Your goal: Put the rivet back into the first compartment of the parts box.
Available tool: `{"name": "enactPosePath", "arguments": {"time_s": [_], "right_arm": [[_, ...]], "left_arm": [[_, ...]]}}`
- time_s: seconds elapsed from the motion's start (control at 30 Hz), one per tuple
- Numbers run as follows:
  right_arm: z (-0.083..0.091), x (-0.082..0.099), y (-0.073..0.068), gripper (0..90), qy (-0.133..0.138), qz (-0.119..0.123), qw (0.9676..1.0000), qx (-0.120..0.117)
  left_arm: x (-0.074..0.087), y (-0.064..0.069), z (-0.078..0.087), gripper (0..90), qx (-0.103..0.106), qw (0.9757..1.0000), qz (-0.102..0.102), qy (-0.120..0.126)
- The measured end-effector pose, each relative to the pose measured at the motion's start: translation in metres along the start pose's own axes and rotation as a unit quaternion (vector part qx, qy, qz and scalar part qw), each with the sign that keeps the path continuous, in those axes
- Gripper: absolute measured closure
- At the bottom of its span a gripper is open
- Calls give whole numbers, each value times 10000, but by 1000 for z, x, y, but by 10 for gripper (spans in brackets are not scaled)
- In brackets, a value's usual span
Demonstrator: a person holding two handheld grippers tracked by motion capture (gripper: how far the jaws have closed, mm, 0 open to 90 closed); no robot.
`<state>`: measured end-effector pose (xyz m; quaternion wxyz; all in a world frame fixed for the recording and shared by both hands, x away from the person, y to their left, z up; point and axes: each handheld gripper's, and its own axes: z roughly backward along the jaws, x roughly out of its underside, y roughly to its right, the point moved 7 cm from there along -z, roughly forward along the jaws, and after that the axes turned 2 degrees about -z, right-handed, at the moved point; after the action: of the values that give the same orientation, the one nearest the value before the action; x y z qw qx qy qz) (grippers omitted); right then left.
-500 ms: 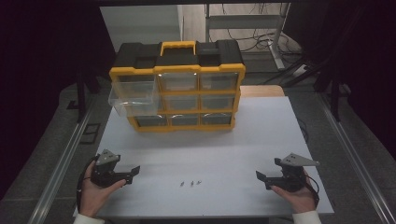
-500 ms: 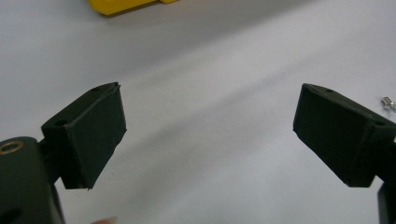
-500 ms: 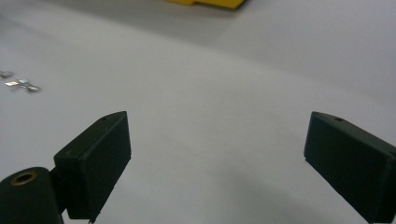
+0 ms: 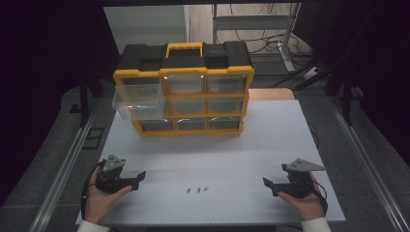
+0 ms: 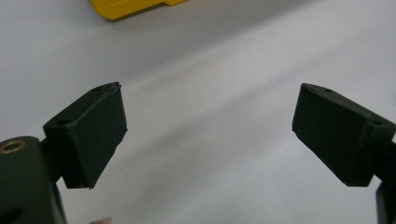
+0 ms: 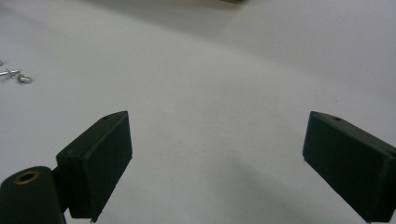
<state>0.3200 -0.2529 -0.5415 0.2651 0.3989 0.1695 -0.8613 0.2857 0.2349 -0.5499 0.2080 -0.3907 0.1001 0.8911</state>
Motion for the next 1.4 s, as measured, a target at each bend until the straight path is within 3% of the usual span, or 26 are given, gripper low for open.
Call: {"name": "enactPosePath", "arguments": {"time_s": [0.2, 0.73, 0.87, 0.97, 1.13, 1.33, 1.4], "right_arm": [[2, 0, -3, 83, 34, -28, 10000, -49], [-2, 2, -4, 95, -47, -38, 10000, -68], [-3, 3, -3, 95, -76, -27, 9999, -72], [-1, 2, -3, 97, -54, -33, 9999, -88], [-2, 3, -4, 97, -78, -24, 9999, -76], [0, 6, -2, 97, -110, -68, 9999, -36], [1, 7, -2, 96, -109, -64, 9999, -30]], "left_arm": [[-1, 0, 5, 102, 59, 9999, 94, 34], [-5, 19, 2, 110, 231, 9995, -206, -106], [-8, 29, 1, 113, 302, 9990, -298, -145], [-12, 42, -2, 117, 404, 9978, -477, -240], [-18, 52, -6, 120, 484, 9963, -590, -403], [-26, 70, -19, 122, 648, 9912, -894, -734], [-27, 73, -21, 121, 677, 9906, -916, -759]]}}
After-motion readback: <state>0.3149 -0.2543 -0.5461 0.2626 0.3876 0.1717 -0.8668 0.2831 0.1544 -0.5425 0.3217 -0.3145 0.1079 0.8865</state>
